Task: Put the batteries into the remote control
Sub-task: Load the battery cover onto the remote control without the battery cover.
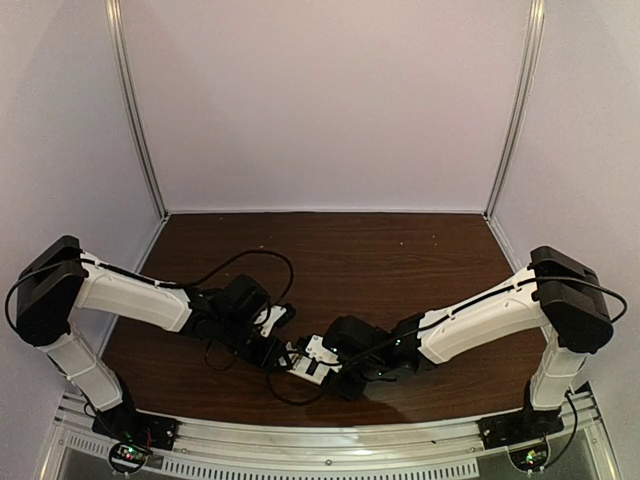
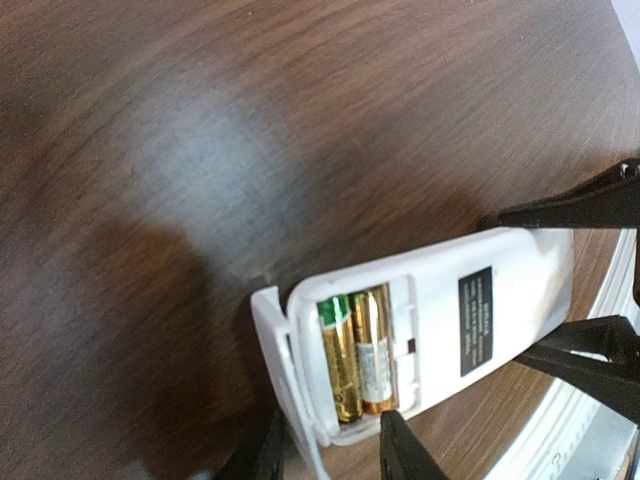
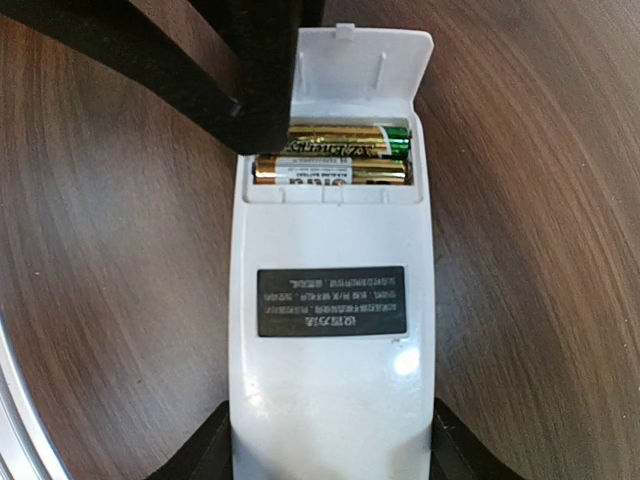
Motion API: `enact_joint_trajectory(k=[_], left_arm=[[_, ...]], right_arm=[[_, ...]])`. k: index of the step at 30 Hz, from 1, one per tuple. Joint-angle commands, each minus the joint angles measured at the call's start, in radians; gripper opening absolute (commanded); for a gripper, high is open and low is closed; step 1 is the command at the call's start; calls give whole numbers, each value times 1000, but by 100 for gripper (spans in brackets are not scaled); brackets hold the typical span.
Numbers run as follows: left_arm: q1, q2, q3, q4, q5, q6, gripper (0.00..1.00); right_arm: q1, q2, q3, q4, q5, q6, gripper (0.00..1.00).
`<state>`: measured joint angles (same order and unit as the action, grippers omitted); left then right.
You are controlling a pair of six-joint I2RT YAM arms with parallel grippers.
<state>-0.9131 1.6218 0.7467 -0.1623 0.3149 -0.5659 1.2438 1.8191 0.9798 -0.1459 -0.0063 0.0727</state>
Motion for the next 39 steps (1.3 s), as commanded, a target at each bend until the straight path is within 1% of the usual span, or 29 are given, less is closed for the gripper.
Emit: enact_joint_trajectory(k=[1,6,13,20,29,36,39], left_arm=[[-8,-55,31,-44,-22,36,34],[-12,-83,44,-46,-48,52,34],[-20,-40,70,-46,-34,68,37],[-27,3,72,2,19,66,37],[-46,33,88,7,38,76,34],[-48,15,123,-53,-2,100,34],[-49,-20,126,-60,-27,93,35]], right_arm=[[0,27,7,-58,2,-6,0],[1,29,10,-64,2,-9,0],[0,30,10,-61,2,-7,0],[1,25,8,-63,2,-9,0],[1,25,8,-69,2,-10,0],[-1,23,10,-80,2,-10,0],[0,24,9,-77,2,-11,0]])
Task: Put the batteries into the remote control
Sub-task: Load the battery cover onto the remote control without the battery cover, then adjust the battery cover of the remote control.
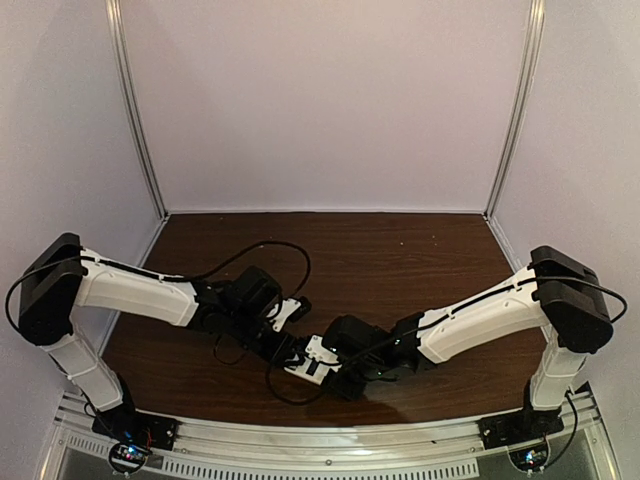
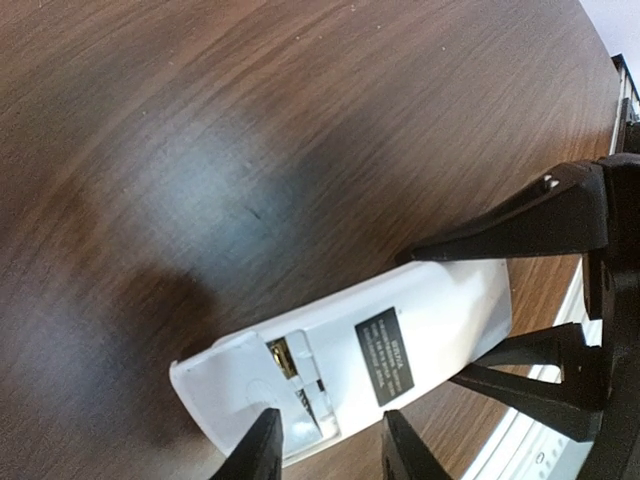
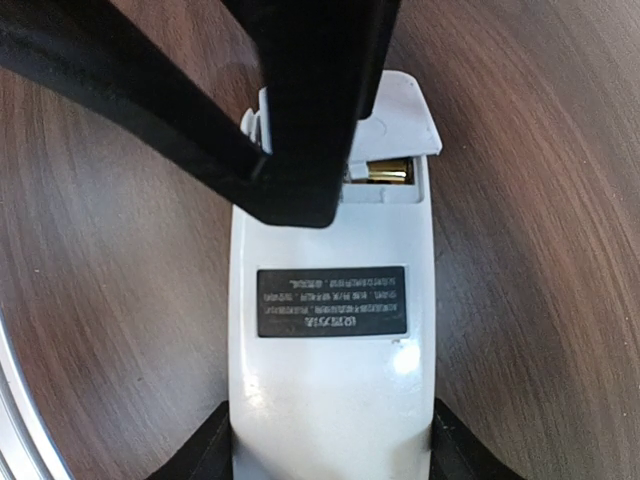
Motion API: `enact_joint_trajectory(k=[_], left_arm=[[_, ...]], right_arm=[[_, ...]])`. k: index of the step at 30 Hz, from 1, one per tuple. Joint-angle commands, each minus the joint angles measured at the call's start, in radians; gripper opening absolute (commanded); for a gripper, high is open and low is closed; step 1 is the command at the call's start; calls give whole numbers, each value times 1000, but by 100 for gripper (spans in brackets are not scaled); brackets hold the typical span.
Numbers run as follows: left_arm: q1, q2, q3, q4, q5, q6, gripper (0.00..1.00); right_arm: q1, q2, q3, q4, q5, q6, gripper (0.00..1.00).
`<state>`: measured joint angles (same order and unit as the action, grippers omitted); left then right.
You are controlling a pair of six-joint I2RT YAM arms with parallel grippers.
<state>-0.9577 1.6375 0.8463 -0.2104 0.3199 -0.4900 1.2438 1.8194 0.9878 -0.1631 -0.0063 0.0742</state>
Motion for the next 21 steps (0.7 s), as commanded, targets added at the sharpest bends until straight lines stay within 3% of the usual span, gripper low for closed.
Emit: enact_joint_trajectory(k=[1,8,21], left_arm=[[-4,-47,28,-13,-41,14,35],[47,-113,-23,-13,-120,-64,35],[85,-46,-82,67,-61,-110,32]], right_arm=[[-1,24,0,-60,2,-12,0],[0,25,-3,-54,2,-14,0],[0,18,-9,-48,-6,-24,0]])
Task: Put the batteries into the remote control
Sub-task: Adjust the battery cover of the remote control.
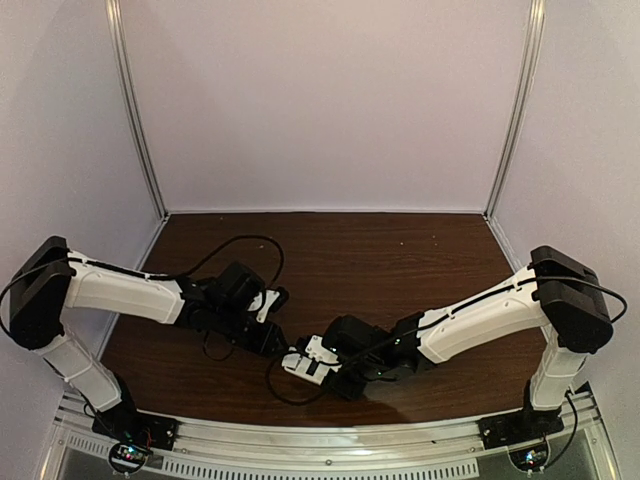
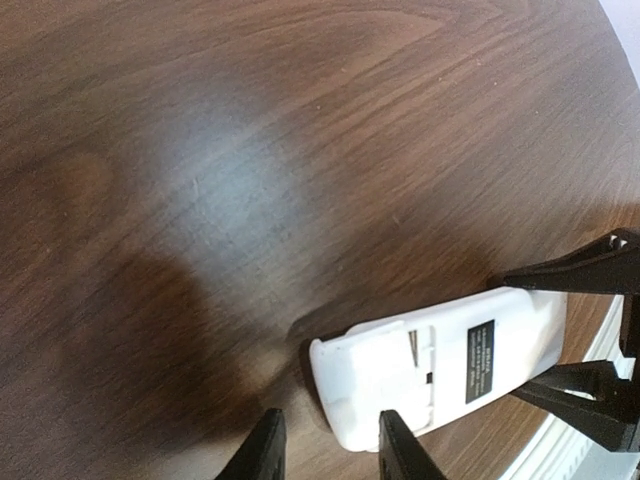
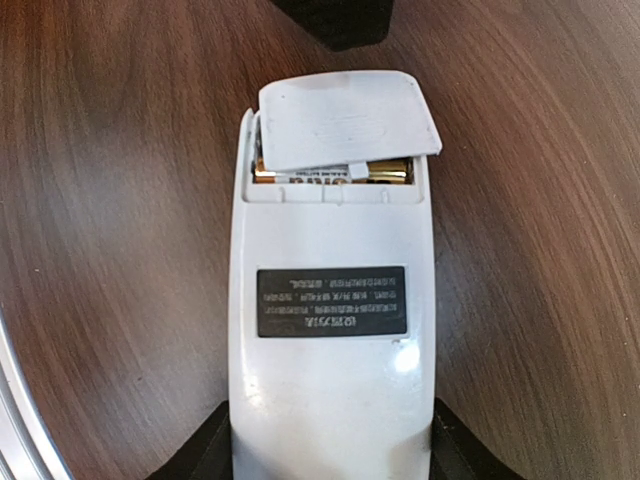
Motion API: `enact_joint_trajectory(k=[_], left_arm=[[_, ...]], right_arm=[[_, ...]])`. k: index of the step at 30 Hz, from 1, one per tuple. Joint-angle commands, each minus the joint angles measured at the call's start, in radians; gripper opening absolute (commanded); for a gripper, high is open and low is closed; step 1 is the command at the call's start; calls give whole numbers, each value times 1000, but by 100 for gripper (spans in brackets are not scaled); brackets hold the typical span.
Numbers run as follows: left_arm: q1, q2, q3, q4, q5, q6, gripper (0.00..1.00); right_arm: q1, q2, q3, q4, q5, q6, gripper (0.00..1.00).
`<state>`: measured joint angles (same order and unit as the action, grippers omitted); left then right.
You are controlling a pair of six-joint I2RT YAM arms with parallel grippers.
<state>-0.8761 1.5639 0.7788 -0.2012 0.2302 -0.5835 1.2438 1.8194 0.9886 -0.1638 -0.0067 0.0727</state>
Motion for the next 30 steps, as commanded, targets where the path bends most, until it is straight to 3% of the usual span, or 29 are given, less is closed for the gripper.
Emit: enact_joint_trajectory(k=[1,30], left_arm=[[5,33,-16,66,37,-16,32],[-9,134,2,68,125,114,24]], right_arm=[[-1,16,-11,-46,-7,-23,0],[-2,23,-25,-27,-17,-39,0]])
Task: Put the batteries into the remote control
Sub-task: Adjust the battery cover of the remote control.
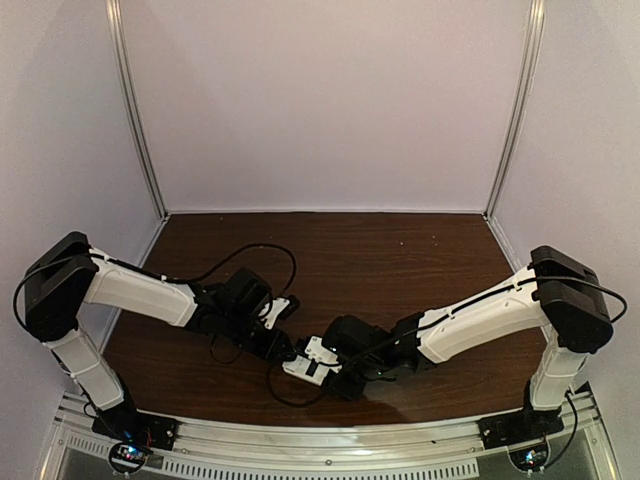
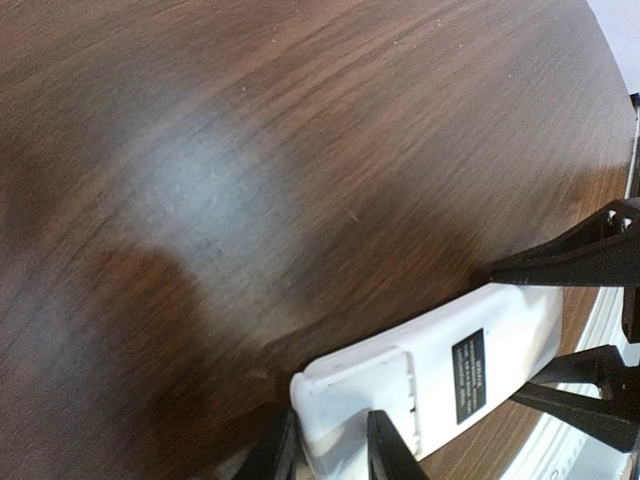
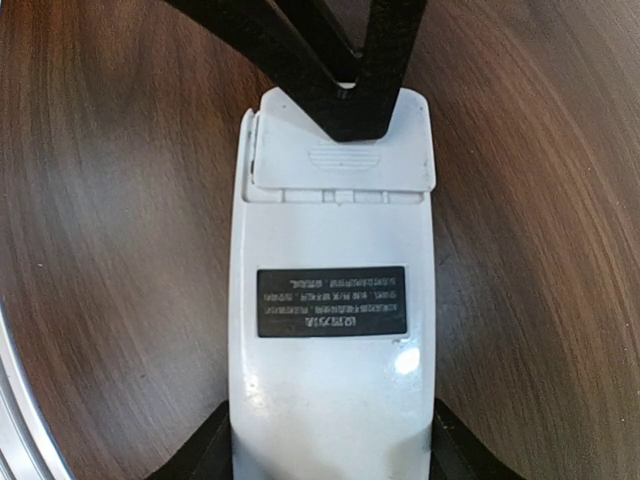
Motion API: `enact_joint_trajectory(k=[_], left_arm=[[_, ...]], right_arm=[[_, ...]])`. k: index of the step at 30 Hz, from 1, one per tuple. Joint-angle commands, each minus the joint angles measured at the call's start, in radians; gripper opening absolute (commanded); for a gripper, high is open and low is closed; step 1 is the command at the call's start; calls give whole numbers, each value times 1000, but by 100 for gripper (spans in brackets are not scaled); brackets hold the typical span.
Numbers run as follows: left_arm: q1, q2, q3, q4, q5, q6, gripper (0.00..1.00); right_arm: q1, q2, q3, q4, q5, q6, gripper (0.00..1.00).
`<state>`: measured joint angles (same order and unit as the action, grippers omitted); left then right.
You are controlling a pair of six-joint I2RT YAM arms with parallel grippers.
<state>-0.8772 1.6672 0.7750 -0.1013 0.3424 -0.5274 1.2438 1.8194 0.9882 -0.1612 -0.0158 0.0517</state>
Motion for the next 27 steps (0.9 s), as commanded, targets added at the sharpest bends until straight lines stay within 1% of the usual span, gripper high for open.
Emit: enact_joint_trajectory(k=[1,3,8,15,22,27], left_arm=[[-8,32,5,-37,14,65,24],[-11,32,4,-42,20,75,24],[-13,41,5,-63,28,44,22],[-50,66,19,-77,25,26,22],[-73,82,38,-130,-3,9,22],[-100,93,54,-144,-2,-14,21]], right_arm=[[-3,23,-26,-28,-6,-19,0],[-6,24,-28,-28,-6,-22,0],[-13,29,-21,-36,7,-11,0],[-14,38,-11,-23,11,18,0],[-13,45,-3,-15,119,60,0],[-14,54,-4,-8,123,70,0]])
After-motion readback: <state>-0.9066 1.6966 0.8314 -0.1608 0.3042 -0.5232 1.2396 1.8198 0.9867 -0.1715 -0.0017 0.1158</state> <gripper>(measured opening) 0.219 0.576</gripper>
